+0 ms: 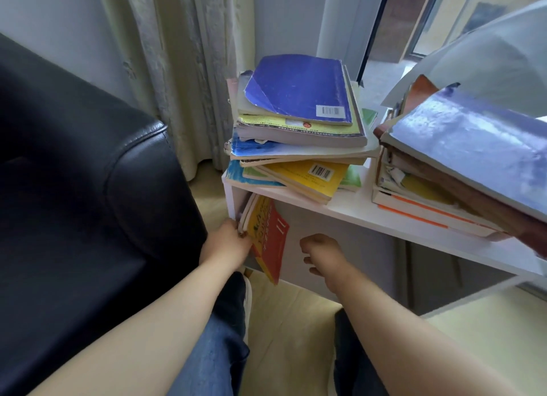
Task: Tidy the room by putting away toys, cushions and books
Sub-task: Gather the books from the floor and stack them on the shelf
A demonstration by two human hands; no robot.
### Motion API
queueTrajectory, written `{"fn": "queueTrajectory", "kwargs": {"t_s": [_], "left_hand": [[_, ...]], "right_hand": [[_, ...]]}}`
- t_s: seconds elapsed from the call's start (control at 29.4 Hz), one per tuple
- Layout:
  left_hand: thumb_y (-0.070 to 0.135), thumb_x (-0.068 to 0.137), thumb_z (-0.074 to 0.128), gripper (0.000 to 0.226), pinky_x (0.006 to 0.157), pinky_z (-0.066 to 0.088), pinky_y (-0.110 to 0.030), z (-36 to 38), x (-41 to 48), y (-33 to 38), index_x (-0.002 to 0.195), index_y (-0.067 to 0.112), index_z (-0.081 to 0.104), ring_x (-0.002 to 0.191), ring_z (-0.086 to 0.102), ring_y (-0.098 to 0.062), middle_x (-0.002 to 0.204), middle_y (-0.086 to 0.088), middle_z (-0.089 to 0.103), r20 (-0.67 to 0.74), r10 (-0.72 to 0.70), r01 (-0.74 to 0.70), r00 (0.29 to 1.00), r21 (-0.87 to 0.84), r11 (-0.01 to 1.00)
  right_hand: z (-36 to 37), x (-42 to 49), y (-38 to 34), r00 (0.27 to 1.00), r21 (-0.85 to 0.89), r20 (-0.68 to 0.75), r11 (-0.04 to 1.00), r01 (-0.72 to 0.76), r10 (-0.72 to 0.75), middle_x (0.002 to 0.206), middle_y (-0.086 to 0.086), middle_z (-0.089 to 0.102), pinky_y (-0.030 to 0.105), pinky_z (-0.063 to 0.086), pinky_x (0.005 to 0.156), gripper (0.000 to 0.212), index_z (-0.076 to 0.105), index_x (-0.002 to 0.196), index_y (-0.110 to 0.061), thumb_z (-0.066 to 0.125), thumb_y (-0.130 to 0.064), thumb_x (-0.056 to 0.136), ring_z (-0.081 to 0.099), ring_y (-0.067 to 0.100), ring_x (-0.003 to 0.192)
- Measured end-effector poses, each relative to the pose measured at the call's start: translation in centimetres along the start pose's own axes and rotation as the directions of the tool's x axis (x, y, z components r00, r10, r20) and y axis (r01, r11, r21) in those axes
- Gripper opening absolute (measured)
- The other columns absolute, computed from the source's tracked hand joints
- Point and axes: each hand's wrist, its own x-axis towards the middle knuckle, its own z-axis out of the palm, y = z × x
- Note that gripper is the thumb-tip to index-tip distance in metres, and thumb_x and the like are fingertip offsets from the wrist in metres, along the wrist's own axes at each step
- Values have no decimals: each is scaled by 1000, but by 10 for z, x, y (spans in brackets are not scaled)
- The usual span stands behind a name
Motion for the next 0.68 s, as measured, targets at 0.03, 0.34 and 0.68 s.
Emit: {"fn": "queueTrajectory", "kwargs": {"t_s": [0.03, 0.34, 0.68], "left_hand": [[34, 94, 49, 32, 66, 47, -29, -5, -6, 1, 121, 19, 50, 80, 55, -18, 97, -1, 55, -25, 8, -7, 1000, 13, 1000], [26, 92, 54, 16, 72, 44, -26, -46, -59, 30, 106, 21, 60, 90, 54, -15, 103, 2, 60, -116, 257, -262, 960, -33, 965], [24, 95, 50, 17, 74, 48, -26, -88, -106, 120, 108, 17, 59, 92, 56, -13, 103, 2, 63, -179, 577, -569, 797, 102, 816]], "right_hand": [[-1, -9, -4, 1000, 8, 5, 1000, 28, -28, 110, 25, 61, 54, 44, 96, 29, 57, 116, 3, 48, -12, 92, 53, 42, 116], [-31, -77, -38, 983, 110, -26, 977, 185, -183, 81, 2, 57, 22, 38, 56, 11, 56, 97, -16, 45, -18, 95, 53, 16, 67], [-92, -124, -96, 889, 119, -180, 888, 445, -422, 83, 5, 65, 26, 47, 59, 14, 60, 99, -13, 48, -17, 95, 59, 15, 65]]}}
